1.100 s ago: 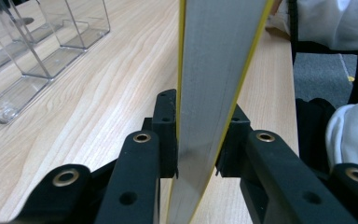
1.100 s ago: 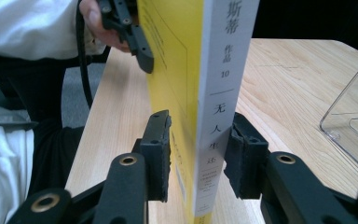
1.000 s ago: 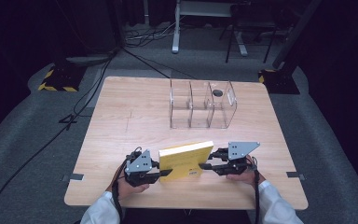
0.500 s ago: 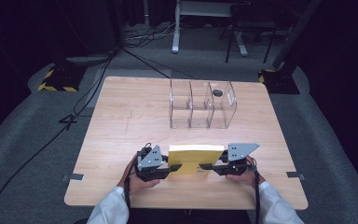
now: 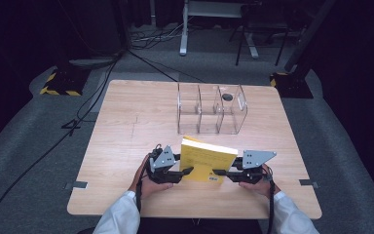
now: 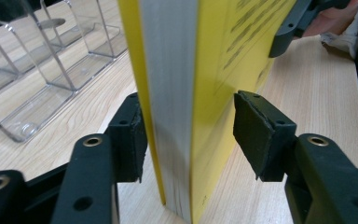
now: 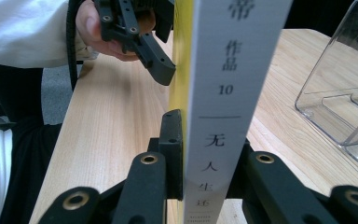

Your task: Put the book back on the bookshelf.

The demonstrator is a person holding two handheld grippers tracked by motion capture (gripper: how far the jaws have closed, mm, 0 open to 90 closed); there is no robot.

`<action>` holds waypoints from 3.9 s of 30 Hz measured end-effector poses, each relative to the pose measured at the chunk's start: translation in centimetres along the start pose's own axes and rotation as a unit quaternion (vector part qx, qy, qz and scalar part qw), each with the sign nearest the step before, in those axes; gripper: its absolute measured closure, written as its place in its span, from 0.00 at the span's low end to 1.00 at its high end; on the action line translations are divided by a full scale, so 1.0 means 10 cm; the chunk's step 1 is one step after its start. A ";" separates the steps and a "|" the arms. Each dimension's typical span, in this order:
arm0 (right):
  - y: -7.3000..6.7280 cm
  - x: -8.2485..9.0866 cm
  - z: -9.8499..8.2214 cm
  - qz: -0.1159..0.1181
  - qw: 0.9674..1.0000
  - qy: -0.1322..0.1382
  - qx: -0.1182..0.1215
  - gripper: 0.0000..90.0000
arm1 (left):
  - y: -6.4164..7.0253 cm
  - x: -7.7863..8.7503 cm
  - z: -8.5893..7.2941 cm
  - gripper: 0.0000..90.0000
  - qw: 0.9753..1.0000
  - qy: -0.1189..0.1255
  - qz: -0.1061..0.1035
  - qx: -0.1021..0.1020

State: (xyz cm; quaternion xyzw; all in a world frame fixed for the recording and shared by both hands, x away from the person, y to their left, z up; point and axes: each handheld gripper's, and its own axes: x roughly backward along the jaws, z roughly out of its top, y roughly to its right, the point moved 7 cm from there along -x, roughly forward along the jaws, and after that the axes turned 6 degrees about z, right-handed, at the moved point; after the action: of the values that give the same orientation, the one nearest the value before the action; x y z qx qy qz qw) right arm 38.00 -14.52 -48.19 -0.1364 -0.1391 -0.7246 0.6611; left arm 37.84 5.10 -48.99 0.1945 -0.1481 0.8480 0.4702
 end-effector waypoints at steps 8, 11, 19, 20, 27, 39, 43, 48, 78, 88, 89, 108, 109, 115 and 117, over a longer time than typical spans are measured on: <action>-0.06 0.03 -0.03 0.013 1.000 0.008 -0.007 0.79 | 0.02 0.01 -0.01 0.63 1.000 0.006 -0.025 -0.003; -0.05 0.04 -0.05 0.016 1.000 0.011 -0.010 0.77 | 0.03 -0.01 0.00 0.65 1.000 0.007 -0.026 -0.002; -0.01 0.04 -0.06 0.010 1.000 0.014 -0.020 0.75 | 0.06 -0.07 0.03 0.67 1.000 0.010 -0.027 -0.008; -0.01 0.04 -0.06 0.009 1.000 0.014 -0.021 0.76 | 0.06 -0.08 0.03 0.67 1.000 0.010 -0.027 -0.007; 0.00 0.06 -0.06 -0.006 1.000 0.011 -0.015 0.84 | 0.07 -0.11 0.05 0.65 1.000 0.007 -0.020 -0.011; 0.08 0.13 -0.06 -0.055 0.998 0.008 -0.015 0.84 | -0.01 -0.26 0.15 0.64 1.000 0.003 -0.006 -0.012; 0.10 0.16 -0.04 -0.068 0.998 0.010 -0.017 0.85 | -0.03 -0.30 0.17 0.62 1.000 0.002 -0.001 -0.010; 0.10 0.18 -0.01 -0.078 0.997 0.013 -0.016 0.85 | -0.05 -0.27 0.18 0.61 1.000 -0.003 0.022 -0.014; 0.34 0.54 0.03 -0.186 0.981 0.030 -0.050 0.85 | -0.49 0.51 -0.89 0.23 0.974 -0.144 0.146 0.091; 0.45 0.91 0.07 -0.243 0.967 0.054 -0.058 0.85 | -0.57 0.52 -1.05 0.22 0.965 -0.166 0.159 0.123; 0.46 0.94 0.07 -0.246 0.966 0.056 -0.058 0.85 | -0.57 0.53 -1.05 0.21 0.965 -0.168 0.158 0.123; 0.72 1.17 0.26 -0.339 0.935 0.073 -0.078 0.85 | -0.55 0.49 -1.04 0.20 0.965 -0.165 0.161 0.126; 0.75 1.16 0.28 -0.343 0.934 0.071 -0.078 0.85 | -0.55 0.50 -1.04 0.20 0.965 -0.165 0.161 0.124; 0.90 1.09 0.37 -0.359 0.928 0.063 -0.080 0.85 | -0.55 0.49 -1.04 0.20 0.965 -0.163 0.164 0.127; 0.96 1.06 0.38 -0.366 0.925 0.061 -0.082 0.85 | -0.55 0.49 -1.04 0.20 0.965 -0.165 0.164 0.125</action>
State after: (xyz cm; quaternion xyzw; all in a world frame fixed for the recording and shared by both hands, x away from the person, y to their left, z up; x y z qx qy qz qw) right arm 46.63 -23.68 -40.38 -0.0853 -0.0789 -0.9318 0.3437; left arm 38.20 16.09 -55.48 0.3615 -0.1466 0.8816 0.2658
